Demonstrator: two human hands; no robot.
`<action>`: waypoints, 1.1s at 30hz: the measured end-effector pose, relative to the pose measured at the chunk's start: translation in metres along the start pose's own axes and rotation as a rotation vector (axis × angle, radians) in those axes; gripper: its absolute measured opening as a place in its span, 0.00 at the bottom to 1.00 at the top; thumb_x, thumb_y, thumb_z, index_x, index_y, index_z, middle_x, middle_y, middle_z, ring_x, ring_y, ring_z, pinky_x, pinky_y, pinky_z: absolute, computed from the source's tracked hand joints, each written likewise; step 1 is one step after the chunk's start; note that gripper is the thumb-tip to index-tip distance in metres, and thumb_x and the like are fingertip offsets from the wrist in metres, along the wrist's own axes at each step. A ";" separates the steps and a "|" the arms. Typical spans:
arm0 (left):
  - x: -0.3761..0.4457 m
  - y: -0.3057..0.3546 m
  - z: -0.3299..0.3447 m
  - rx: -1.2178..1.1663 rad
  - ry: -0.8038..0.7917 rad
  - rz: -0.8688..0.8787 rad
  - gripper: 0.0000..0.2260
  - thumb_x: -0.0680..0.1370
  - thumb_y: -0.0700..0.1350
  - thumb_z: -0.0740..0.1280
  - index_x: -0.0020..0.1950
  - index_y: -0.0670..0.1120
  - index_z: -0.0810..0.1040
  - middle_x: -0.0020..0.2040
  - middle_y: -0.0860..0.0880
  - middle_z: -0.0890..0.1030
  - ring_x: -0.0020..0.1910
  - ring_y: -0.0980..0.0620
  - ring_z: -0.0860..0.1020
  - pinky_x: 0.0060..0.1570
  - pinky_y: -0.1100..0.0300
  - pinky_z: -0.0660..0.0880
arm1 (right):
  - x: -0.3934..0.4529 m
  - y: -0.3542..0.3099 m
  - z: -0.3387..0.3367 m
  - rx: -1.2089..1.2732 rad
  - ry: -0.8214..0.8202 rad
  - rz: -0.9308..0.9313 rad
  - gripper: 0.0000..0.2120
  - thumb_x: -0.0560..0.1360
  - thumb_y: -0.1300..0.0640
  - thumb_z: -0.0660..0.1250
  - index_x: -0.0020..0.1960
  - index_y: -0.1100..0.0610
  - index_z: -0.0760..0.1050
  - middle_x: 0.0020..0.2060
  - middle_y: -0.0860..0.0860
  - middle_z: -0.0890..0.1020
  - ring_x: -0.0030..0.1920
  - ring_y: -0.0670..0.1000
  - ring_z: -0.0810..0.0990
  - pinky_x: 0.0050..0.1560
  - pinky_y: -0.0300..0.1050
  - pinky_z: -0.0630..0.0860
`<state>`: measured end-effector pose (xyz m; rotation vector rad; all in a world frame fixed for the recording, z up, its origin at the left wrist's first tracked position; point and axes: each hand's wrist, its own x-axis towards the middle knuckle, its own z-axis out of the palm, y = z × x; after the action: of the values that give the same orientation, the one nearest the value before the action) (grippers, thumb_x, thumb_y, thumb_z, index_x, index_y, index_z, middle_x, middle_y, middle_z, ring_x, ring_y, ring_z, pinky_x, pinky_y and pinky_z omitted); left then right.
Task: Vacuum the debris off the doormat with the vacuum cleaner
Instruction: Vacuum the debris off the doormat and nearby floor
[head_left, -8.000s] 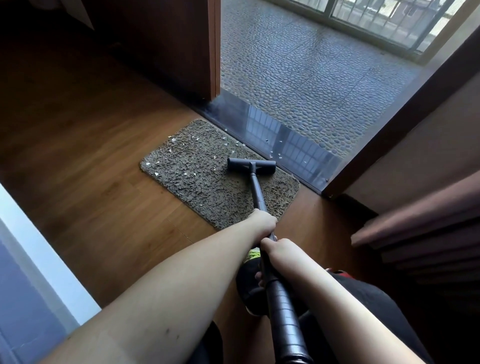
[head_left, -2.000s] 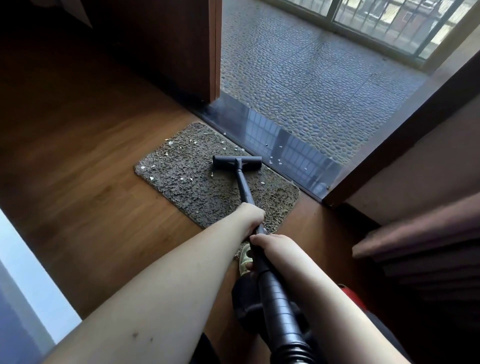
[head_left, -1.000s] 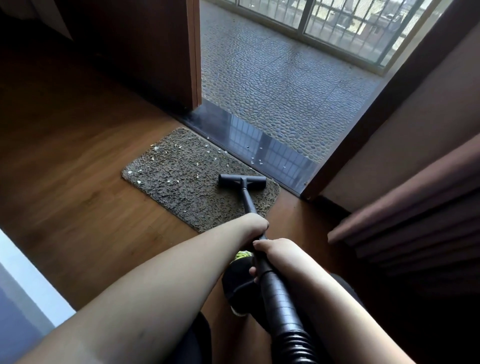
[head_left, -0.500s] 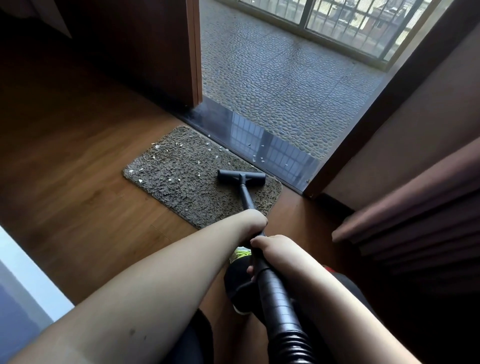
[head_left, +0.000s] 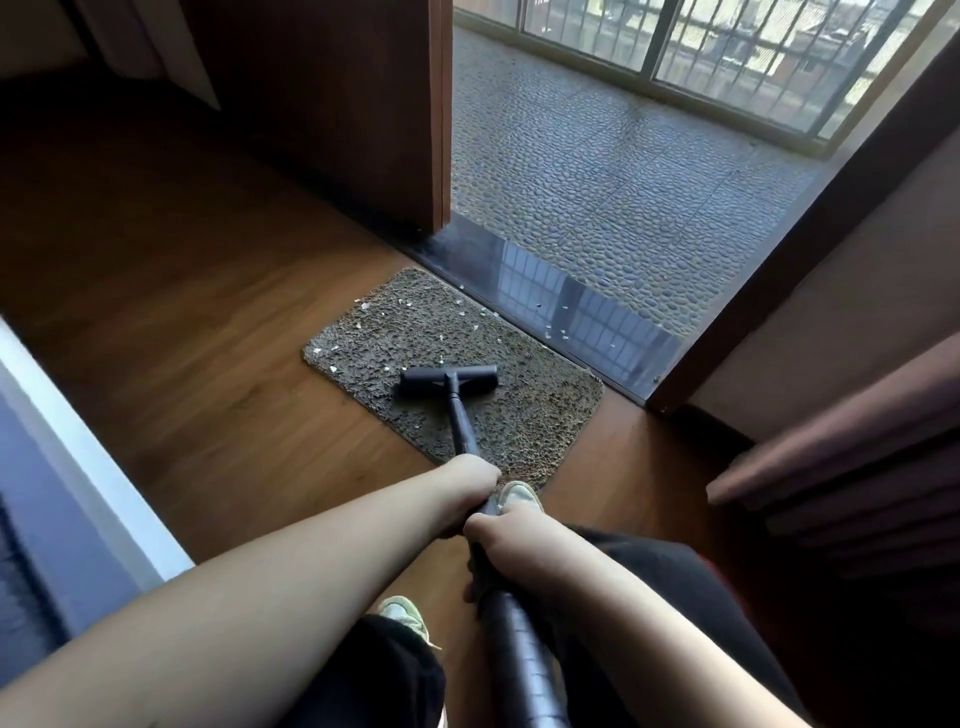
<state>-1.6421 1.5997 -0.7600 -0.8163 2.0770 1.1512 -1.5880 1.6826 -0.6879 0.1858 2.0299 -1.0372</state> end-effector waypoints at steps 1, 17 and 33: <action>0.000 -0.005 -0.003 -0.033 0.005 -0.001 0.06 0.82 0.45 0.62 0.50 0.42 0.72 0.37 0.49 0.71 0.34 0.53 0.71 0.27 0.62 0.63 | 0.001 -0.002 0.005 -0.018 -0.009 0.005 0.08 0.72 0.56 0.61 0.34 0.53 0.67 0.42 0.57 0.80 0.47 0.61 0.82 0.51 0.54 0.80; 0.078 0.001 -0.045 -0.438 0.045 0.001 0.04 0.79 0.35 0.59 0.54 0.38 0.67 0.33 0.42 0.72 0.23 0.48 0.73 0.26 0.60 0.72 | 0.074 -0.032 0.024 0.392 0.000 0.075 0.03 0.77 0.62 0.61 0.47 0.59 0.73 0.34 0.58 0.75 0.24 0.54 0.78 0.24 0.42 0.73; 0.067 0.005 -0.059 -0.515 0.050 0.065 0.03 0.80 0.33 0.57 0.53 0.37 0.66 0.32 0.41 0.70 0.26 0.47 0.72 0.14 0.66 0.67 | 0.059 -0.043 0.022 0.441 -0.015 -0.024 0.04 0.78 0.63 0.61 0.46 0.62 0.74 0.34 0.58 0.74 0.22 0.51 0.76 0.22 0.39 0.72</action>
<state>-1.7006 1.5357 -0.7830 -1.0216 1.8754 1.7549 -1.6328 1.6250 -0.7120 0.3818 1.7684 -1.4872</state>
